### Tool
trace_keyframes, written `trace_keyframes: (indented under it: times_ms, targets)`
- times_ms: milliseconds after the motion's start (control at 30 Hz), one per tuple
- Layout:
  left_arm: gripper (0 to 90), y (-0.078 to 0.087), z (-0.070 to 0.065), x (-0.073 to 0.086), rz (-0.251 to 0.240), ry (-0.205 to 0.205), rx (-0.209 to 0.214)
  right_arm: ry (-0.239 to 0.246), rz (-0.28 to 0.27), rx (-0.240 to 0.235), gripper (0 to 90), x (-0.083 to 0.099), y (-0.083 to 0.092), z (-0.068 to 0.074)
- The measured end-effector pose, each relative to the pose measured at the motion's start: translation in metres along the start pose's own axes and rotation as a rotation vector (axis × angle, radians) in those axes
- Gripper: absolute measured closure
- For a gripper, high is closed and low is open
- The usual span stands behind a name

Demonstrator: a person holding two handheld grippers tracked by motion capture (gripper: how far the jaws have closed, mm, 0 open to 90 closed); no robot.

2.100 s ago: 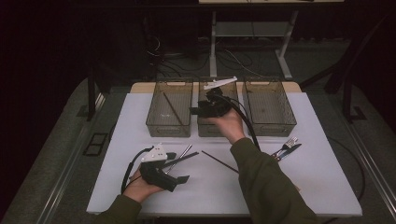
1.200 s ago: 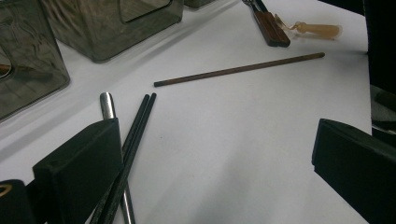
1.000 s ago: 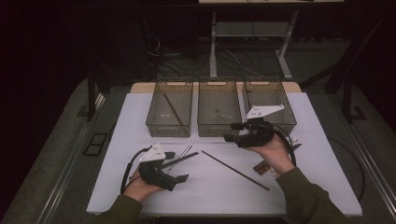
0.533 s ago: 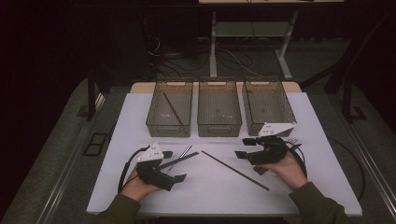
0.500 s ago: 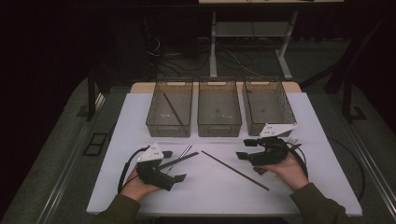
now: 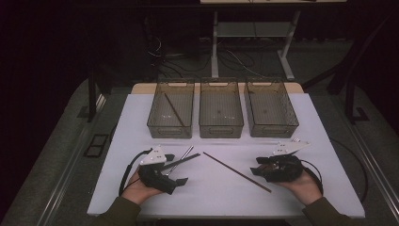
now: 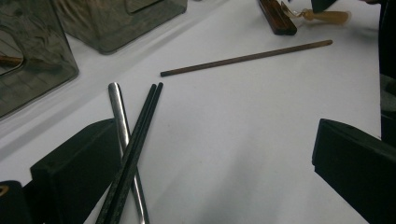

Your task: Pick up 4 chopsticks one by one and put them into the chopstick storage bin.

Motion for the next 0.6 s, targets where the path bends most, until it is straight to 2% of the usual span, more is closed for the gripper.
trace_keyframes:
  times_ms: [100,233,600]
  targets:
    - [0.1,0.000,0.000,0.000,-0.001,0.001,-0.002,-0.001,0.023,-0.011,56.1,0.009,0.002,0.003]
    - [0.2,-0.001,0.000,0.000,0.002,0.000,-0.002,0.025,0.049,0.006,63.0,0.019,0.003,0.004]
    - [0.5,-0.002,-0.001,0.000,0.004,-0.004,0.001,0.055,0.109,-0.031,74.2,0.030,-0.008,0.012]
Point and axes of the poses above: each handheld gripper's, and its own axes: y roughly backward along the jaws, x roughly out of its underside, z roughly to its left, the point moved 10 cm from there along -y, roughly forward along the jaws, and after that the axes turned 10 degrees about x, right-handed, at the moved point
